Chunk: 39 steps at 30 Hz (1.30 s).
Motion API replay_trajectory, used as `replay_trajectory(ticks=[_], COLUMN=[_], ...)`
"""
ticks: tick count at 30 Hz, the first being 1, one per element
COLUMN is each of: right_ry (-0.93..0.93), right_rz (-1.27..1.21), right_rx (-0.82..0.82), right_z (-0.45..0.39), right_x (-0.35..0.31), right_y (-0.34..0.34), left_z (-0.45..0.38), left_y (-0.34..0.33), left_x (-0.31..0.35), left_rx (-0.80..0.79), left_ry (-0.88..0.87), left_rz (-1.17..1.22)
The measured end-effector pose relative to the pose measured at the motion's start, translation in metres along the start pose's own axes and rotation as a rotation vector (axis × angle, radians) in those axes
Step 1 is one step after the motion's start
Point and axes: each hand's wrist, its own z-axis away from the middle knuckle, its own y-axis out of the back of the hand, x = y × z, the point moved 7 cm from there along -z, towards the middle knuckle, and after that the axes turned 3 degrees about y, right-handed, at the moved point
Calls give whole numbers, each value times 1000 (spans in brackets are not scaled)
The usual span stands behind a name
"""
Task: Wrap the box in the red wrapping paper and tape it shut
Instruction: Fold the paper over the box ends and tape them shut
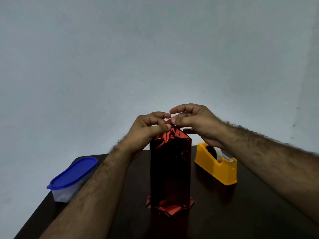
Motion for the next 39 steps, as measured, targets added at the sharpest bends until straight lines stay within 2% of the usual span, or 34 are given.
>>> replay_trajectory(ticks=[7,16,20,22,27,33,39], right_ry=[-13,15,-30,-60,-139,-139,-129], right_rz=[12,-16,-13,-31,-110,-207,-152], right_rx=[19,33,39,42,70,79,98], right_z=[2,7,5,4,-2,-5,1], right_x=[1,2,3,4,10,15,13], right_y=[-3,-3,-4,-5,-7,-15,-11], left_z=[-6,-3,-2,0,0,-3,-7], left_y=[5,0,17,23,17,26,28], left_x=[5,10,19,25,26,24,11], left_rx=[69,185,257,238,62,217,216], left_ry=[56,217,189,166,180,188,261], left_rz=[-13,6,-69,-97,-246,-221,-225])
